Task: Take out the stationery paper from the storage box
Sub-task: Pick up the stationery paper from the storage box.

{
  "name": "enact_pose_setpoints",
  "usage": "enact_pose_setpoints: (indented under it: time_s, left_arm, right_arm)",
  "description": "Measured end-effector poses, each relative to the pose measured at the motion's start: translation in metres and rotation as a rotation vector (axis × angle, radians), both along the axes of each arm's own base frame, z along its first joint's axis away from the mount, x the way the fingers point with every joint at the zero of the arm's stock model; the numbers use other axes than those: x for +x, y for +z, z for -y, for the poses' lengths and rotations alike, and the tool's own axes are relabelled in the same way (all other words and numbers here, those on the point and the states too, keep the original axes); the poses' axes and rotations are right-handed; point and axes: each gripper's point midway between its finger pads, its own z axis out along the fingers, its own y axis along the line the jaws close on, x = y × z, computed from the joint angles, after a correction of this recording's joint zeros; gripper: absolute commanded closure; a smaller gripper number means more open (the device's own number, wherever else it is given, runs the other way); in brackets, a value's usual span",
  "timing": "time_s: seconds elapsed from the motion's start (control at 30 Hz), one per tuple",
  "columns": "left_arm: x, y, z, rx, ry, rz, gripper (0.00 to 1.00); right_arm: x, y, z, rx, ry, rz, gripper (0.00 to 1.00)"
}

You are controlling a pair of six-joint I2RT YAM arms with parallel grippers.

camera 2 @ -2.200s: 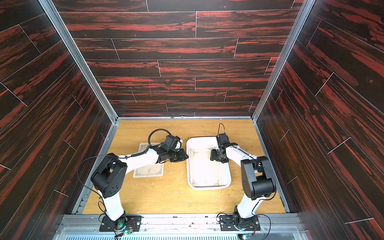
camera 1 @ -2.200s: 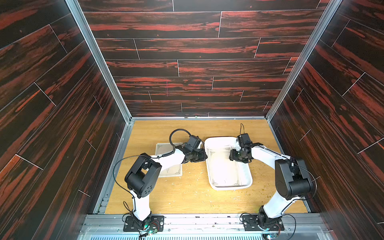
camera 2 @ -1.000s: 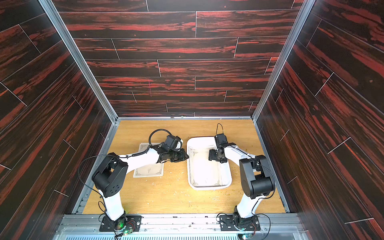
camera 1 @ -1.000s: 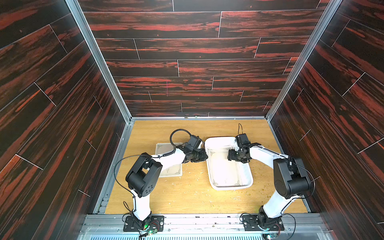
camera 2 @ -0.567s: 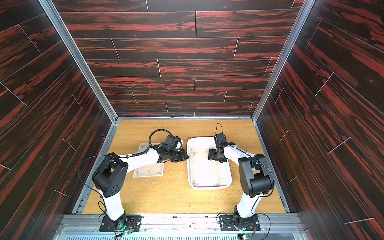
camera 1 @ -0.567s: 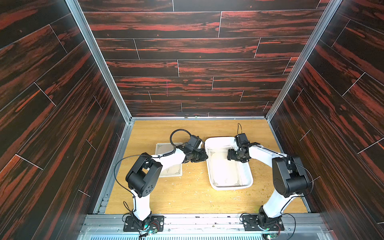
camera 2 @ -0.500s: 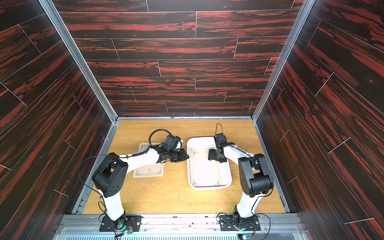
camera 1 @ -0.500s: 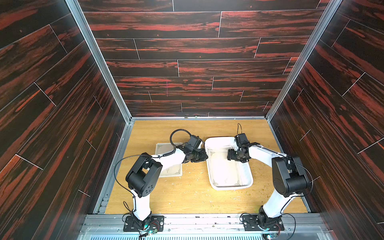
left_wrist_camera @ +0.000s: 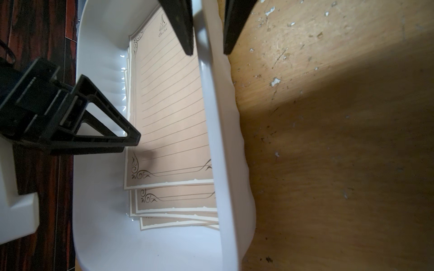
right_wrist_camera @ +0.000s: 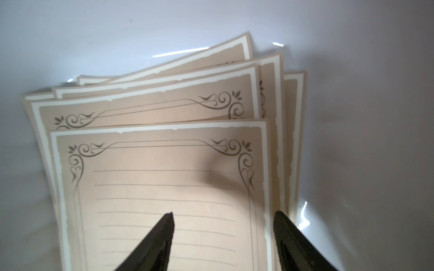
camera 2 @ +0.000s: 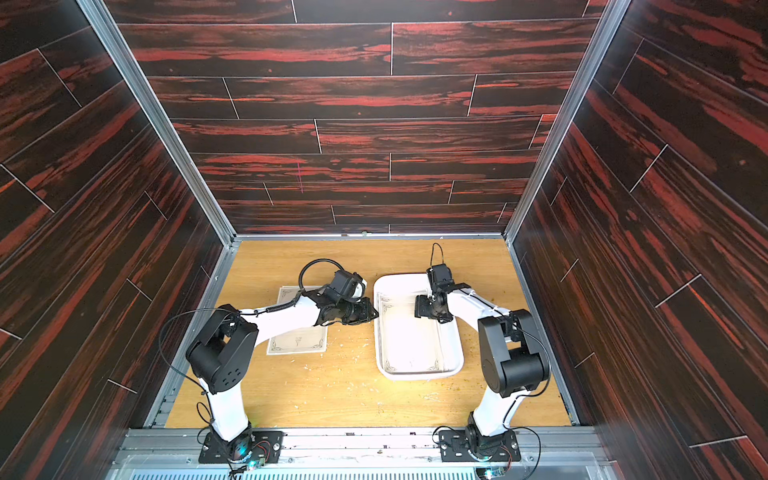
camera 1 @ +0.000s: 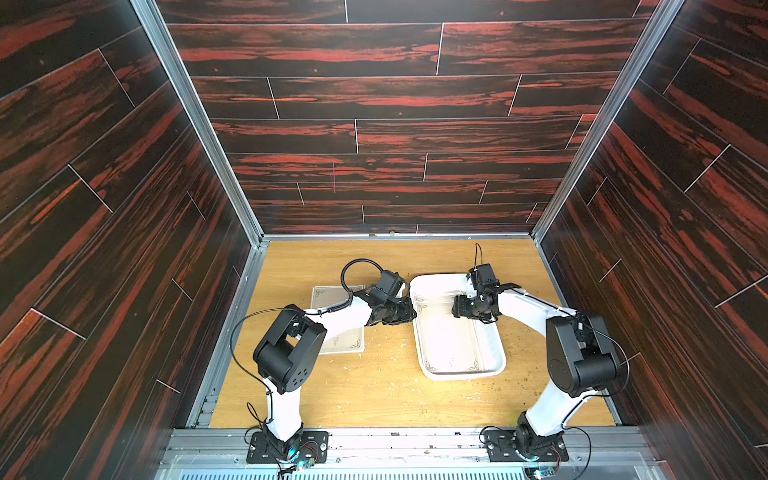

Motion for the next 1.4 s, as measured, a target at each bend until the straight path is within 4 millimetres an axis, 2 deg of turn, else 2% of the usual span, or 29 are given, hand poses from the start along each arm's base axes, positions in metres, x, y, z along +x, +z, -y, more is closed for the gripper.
enact_pose_setpoints:
  time_s: [0.17,0.4,0.7,1.0,1.4]
  left_arm:
    - [0.0,0.0,0.0,-0.001,-0.002,-0.002,0.74]
    - [0.0,0.0,0.0,-0.002,-0.002,-0.002,0.74]
    - [0.0,0.0,0.0,-0.001,-0.001,-0.002,0.74]
    - [0.0,0.0,0.0,-0.002,-0.001,-0.002,0.74]
    - [0.0,-0.001,0.0,0.001,-0.002,-0.005,0.73]
  right_arm:
    - [0.0,0.001,-0.002,0.009,0.003,0.003,0.35]
    - [0.0,0.005,-0.013,0.075,0.026,-0.001,0.44]
    - [-0.005,0.024,-0.025,0.169,0.057,0.016,0.48]
    - [-0.018,0.004,-0.009,0.207,0.018,-0.054,0.48]
    - [-0.017,-0.007,-0.006,0.254,0.0,-0.084,0.48]
